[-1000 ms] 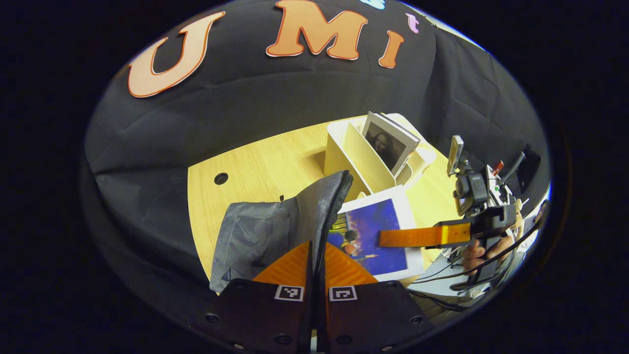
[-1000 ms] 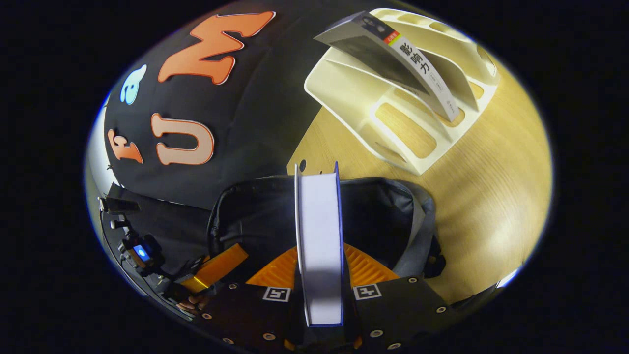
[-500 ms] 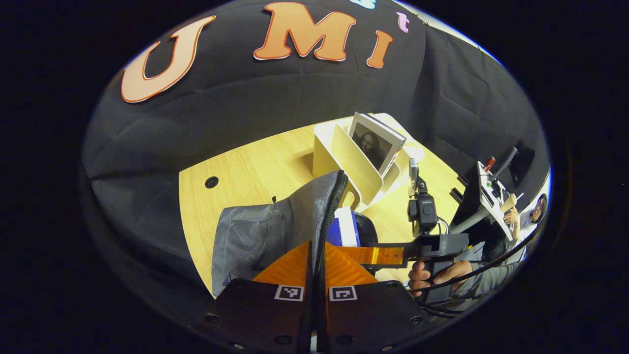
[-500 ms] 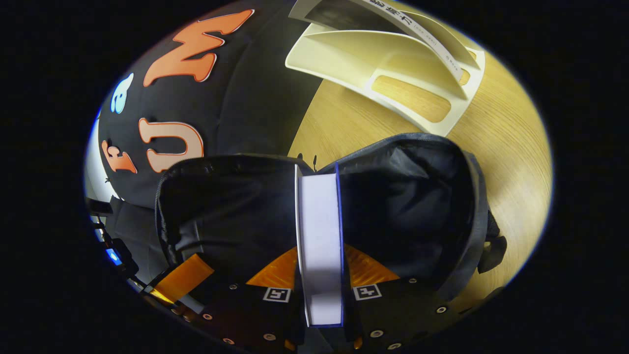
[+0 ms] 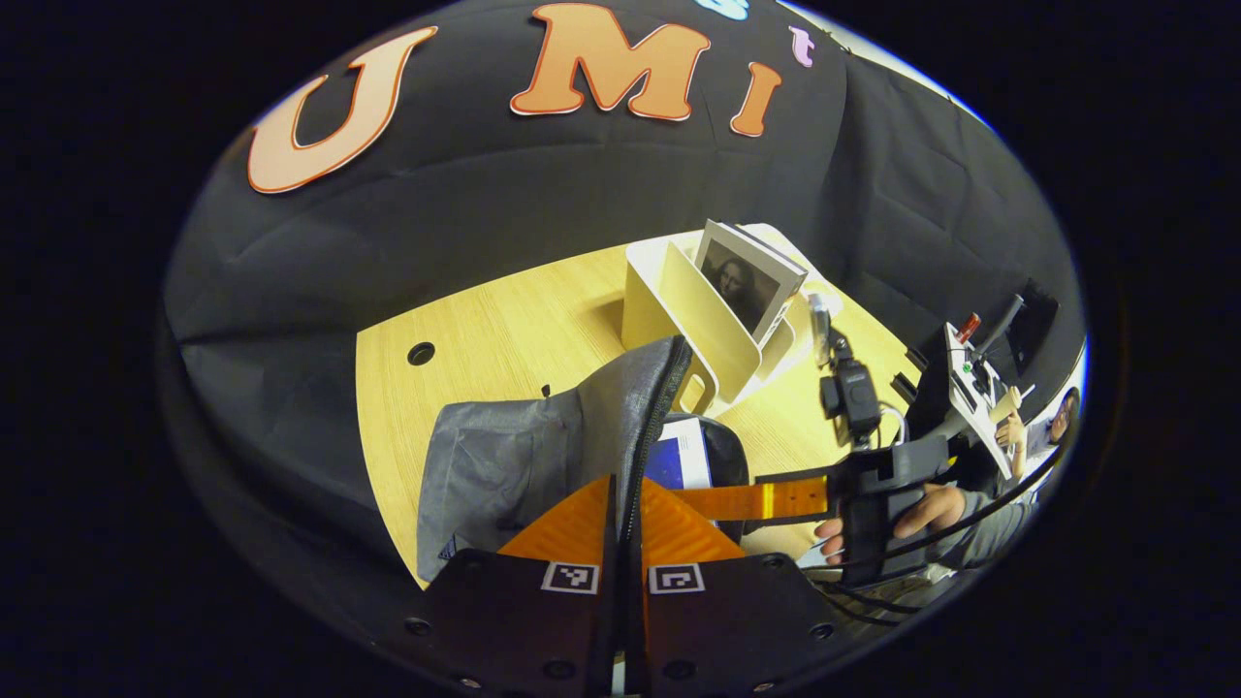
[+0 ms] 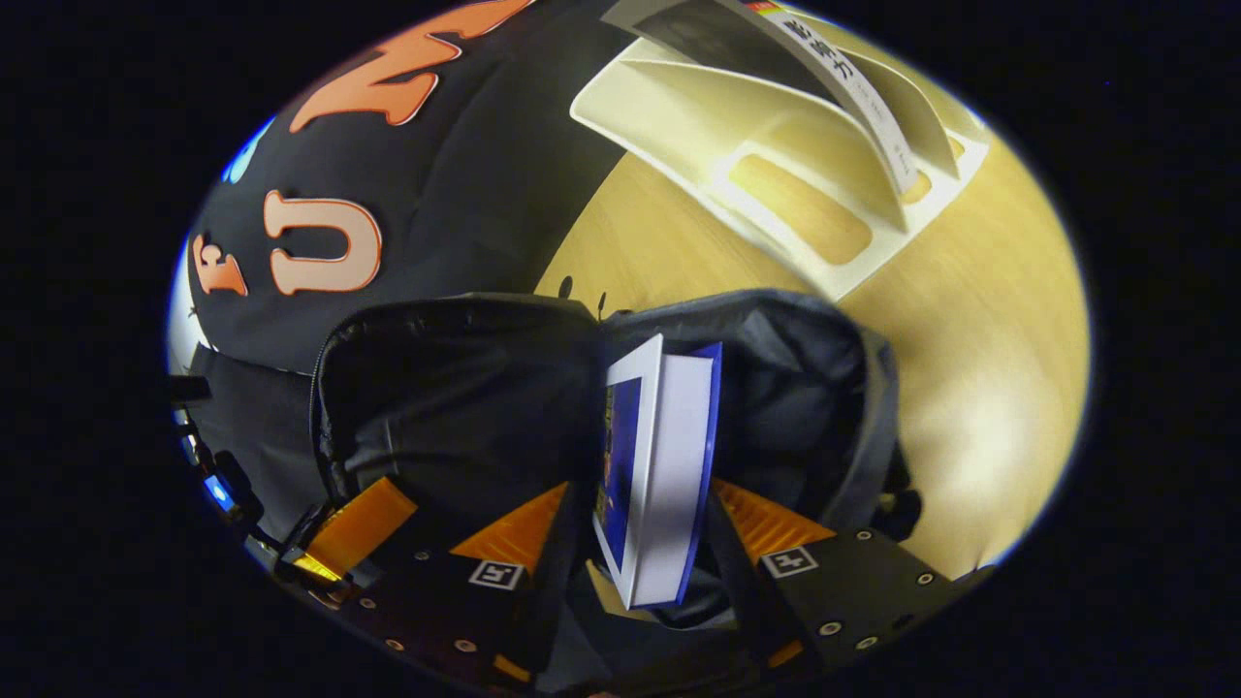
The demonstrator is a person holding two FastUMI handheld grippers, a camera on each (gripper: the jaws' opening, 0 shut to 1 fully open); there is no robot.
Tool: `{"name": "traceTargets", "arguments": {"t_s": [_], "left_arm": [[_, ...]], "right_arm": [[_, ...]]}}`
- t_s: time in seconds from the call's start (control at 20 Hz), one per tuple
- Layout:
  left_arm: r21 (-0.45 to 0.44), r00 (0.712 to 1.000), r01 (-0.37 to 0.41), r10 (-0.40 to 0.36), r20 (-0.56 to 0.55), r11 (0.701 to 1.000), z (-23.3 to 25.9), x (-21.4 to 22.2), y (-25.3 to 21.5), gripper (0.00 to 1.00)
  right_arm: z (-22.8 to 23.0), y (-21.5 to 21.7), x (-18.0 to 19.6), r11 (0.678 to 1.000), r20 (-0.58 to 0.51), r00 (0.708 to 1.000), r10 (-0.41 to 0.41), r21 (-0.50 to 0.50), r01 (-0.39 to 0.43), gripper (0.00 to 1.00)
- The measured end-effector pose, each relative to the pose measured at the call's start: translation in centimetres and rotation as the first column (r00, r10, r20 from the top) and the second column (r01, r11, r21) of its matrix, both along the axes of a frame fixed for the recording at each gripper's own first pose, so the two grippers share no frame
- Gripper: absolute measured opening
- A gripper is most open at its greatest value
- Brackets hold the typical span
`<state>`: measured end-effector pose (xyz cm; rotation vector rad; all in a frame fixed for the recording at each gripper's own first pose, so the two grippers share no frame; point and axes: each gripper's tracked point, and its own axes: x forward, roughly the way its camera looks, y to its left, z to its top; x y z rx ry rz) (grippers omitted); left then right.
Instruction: Open the schoolbag, grab two books from the bookshelf and put them into the schoolbag.
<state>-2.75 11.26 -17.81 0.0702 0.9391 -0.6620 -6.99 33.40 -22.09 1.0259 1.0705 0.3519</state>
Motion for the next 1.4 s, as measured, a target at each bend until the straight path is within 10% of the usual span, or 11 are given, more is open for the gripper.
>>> {"name": "traceTargets", "arguments": {"t_s": [0.65,1.4], "left_arm": [[0.037,0.999,-0.03,0.032,-0.039,0.999,-2.6,-0.6,-1.9,0.05],[0.091,0.972,-0.208,0.216,-0.095,0.974,-4.0,-1.7,-3.6,0.05]], "right_arm": [[6.0,-15.3,4.0,0.941,0.08,0.994,0.078,-0.335,-0.047,0.89],[8.9,-24.9,16.0,0.73,-0.012,0.937,0.35,-0.623,-0.281,0.9]]}}
